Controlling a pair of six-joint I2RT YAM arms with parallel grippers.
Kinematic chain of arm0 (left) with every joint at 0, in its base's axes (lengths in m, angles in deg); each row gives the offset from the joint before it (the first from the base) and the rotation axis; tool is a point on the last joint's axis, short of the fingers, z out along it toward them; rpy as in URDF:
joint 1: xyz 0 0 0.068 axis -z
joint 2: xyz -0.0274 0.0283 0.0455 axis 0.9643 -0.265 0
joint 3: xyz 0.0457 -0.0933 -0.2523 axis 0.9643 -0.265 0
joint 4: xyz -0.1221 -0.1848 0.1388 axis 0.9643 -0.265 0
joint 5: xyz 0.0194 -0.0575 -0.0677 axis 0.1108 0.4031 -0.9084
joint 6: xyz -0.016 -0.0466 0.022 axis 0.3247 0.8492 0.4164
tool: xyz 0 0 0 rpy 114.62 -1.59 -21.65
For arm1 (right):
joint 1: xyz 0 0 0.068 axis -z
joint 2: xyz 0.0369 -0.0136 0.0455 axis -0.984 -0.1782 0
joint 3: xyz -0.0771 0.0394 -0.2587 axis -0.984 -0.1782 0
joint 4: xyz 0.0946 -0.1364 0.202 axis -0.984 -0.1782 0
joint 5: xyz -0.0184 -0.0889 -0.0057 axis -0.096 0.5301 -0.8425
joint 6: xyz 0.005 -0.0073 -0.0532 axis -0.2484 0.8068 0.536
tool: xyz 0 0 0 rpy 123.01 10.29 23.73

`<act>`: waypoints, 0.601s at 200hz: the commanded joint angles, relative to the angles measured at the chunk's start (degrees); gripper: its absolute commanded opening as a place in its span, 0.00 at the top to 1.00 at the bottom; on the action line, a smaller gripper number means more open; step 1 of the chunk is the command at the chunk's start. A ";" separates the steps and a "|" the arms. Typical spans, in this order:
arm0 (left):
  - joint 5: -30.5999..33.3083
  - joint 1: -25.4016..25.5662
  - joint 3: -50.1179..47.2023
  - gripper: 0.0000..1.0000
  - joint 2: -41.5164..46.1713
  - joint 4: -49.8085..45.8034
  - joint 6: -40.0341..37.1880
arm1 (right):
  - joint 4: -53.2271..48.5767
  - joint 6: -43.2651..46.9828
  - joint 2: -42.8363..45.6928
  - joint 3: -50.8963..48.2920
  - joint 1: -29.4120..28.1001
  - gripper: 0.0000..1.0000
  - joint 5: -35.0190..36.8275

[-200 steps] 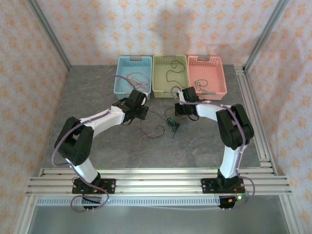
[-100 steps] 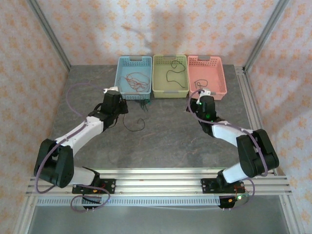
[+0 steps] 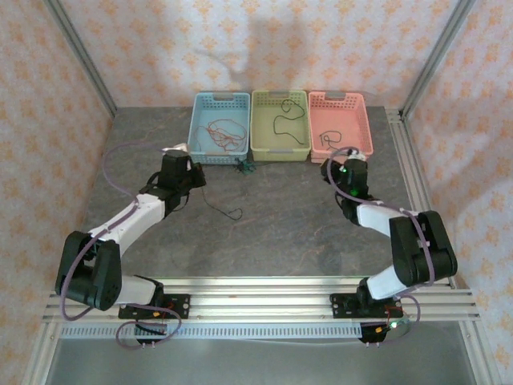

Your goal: Untangle the cables

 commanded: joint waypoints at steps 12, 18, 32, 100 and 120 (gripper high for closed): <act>4.53 2.63 0.26 1.00 0.61 0.58 -5.57 | 1.16 -0.30 -1.14 0.92 2.74 0.48 6.36; 5.21 4.23 0.68 1.00 0.57 0.42 -6.95 | 2.04 0.45 -0.69 0.50 2.40 0.48 5.98; 5.55 6.75 1.02 1.00 0.72 0.92 -9.23 | 4.43 2.42 0.09 0.24 1.26 0.48 3.10; -4.41 8.29 -1.26 1.00 2.80 6.09 -11.47 | 8.97 14.46 -10.24 9.11 -11.43 0.49 -25.04; -11.78 8.94 -1.82 1.00 2.72 9.12 -11.71 | 6.85 22.41 -10.89 9.78 -15.62 0.46 -26.25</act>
